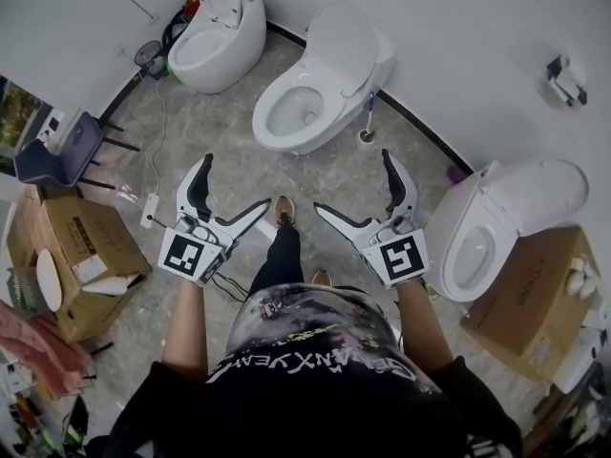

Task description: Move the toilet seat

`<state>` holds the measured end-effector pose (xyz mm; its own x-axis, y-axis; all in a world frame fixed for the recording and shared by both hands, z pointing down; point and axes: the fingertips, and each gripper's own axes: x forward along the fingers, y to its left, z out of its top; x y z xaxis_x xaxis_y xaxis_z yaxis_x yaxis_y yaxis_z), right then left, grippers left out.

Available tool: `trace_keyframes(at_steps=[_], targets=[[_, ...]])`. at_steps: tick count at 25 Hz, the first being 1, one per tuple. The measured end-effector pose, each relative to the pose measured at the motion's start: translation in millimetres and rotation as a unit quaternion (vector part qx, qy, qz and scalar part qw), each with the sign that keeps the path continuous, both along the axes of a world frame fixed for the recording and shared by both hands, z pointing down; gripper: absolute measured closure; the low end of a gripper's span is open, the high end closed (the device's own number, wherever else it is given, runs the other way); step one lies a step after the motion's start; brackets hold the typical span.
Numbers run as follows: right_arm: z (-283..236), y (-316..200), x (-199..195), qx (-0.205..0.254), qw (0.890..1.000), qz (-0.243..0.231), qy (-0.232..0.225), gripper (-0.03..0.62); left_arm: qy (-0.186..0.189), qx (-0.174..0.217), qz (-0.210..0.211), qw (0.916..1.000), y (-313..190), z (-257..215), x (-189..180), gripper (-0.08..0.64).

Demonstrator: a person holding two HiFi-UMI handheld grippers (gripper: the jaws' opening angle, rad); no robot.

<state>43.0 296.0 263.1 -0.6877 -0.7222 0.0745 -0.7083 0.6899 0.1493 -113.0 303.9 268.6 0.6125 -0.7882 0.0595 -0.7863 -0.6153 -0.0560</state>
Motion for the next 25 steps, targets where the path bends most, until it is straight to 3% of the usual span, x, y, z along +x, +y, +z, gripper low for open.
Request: trace_keyframes(at_steps=[15,25], targets=[[16.5,-175.5,-45.2,-0.031,0.999,0.021,0.022,0.008,0.006,-0.031,0.027,0.9991,-181.3,26.7,-39.5,0.037],[20.3,-264.8,-85.5,-0.035,0.998,0.038,0.042,0.008,0.01,-0.039,0.049,0.998,-274.4,31.8,-73.1,0.037]])
